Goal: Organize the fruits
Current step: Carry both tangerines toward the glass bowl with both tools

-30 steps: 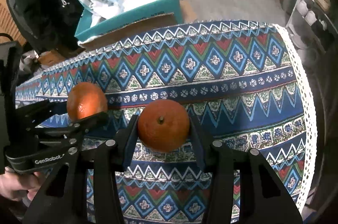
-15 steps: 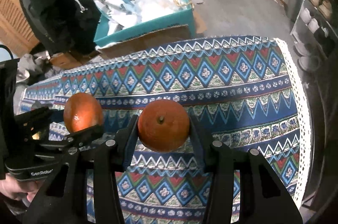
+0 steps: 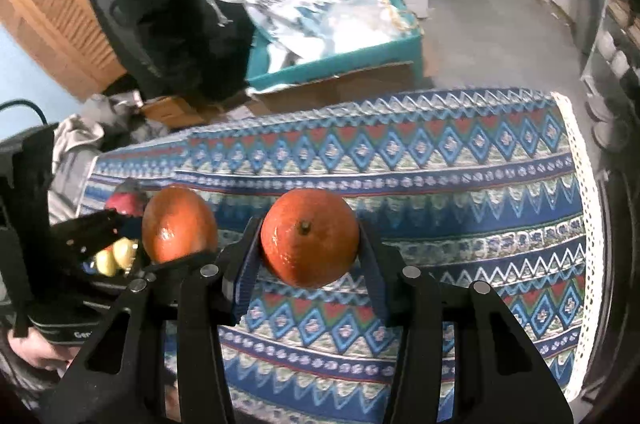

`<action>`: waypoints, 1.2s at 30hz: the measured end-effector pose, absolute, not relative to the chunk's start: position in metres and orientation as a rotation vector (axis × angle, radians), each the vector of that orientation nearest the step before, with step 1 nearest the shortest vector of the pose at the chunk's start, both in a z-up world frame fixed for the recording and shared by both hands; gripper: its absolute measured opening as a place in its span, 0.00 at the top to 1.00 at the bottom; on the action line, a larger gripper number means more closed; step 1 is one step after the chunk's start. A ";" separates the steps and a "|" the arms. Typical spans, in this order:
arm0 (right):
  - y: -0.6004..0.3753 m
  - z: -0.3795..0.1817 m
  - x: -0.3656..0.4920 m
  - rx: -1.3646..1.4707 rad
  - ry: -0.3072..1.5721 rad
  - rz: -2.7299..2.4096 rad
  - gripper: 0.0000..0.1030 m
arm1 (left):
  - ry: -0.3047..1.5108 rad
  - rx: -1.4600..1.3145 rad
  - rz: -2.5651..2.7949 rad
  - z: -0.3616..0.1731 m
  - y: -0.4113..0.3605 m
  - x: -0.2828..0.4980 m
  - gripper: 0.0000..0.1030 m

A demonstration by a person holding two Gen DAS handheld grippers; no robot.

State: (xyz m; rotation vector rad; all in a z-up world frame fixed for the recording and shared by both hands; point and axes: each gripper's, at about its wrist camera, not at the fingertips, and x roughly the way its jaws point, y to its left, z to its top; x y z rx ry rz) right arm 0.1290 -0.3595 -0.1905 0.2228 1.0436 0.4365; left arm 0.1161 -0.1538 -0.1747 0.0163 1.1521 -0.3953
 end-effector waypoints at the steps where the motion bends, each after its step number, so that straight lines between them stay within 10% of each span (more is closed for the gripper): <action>1: -0.356 -0.186 0.126 0.226 1.037 0.450 0.55 | 1.151 0.010 -0.395 -0.173 -0.150 0.111 0.37; 36: -0.186 -0.159 0.105 0.134 1.082 0.779 0.55 | 1.099 -0.170 -0.143 -0.158 0.029 0.033 0.37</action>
